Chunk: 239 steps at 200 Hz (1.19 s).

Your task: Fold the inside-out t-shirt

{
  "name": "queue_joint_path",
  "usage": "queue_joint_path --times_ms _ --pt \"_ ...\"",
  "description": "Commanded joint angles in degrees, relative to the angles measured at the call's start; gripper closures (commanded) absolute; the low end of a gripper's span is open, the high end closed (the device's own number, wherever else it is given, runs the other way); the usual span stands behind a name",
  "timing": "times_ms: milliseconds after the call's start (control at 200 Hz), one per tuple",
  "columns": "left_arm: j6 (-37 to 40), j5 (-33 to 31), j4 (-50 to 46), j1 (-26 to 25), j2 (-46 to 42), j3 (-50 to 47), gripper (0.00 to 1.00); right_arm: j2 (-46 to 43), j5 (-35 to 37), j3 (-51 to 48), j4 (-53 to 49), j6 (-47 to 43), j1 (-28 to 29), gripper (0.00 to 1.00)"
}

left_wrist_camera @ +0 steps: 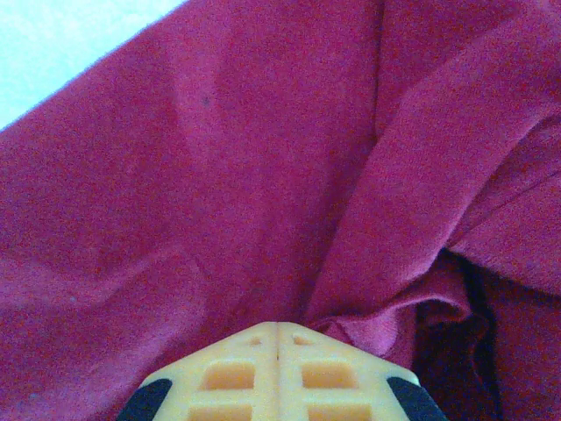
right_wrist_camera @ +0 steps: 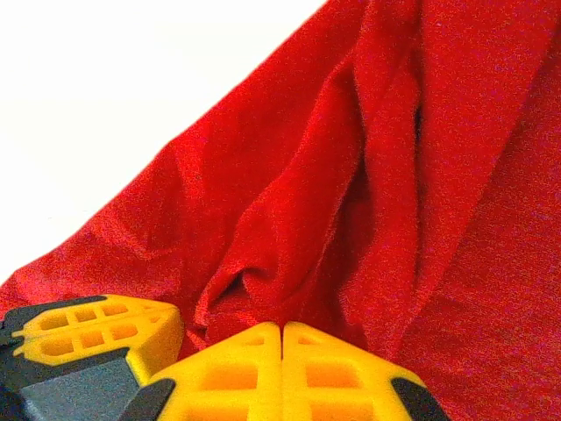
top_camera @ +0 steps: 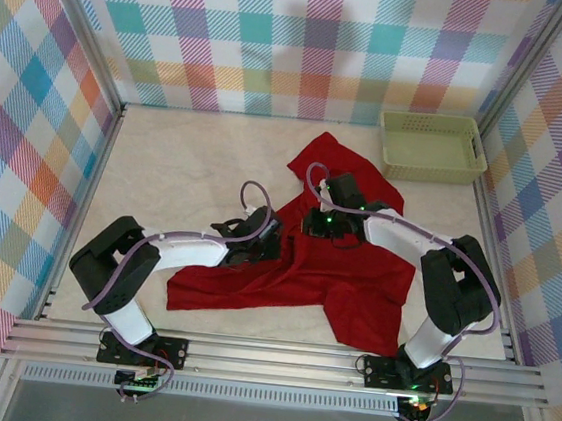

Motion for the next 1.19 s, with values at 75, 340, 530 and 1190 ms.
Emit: queue_joint_path --times_ms 75,340,530,1190 --pt "4.18 -2.12 -2.87 -0.98 -2.63 2.37 0.82 -1.06 -0.52 0.91 1.30 0.77 0.14 1.00" --pt "5.41 -2.86 -3.03 -1.95 2.42 6.59 0.61 -1.07 0.80 2.09 0.27 0.50 0.13 1.00" --pt "6.60 -3.39 -4.11 -1.90 6.01 10.42 0.63 -1.38 1.01 1.76 0.05 0.24 0.14 1.00" --pt "5.45 -3.36 -6.10 -2.53 3.77 7.25 0.82 -1.24 3.83 2.39 -1.16 -0.11 0.10 1.00"
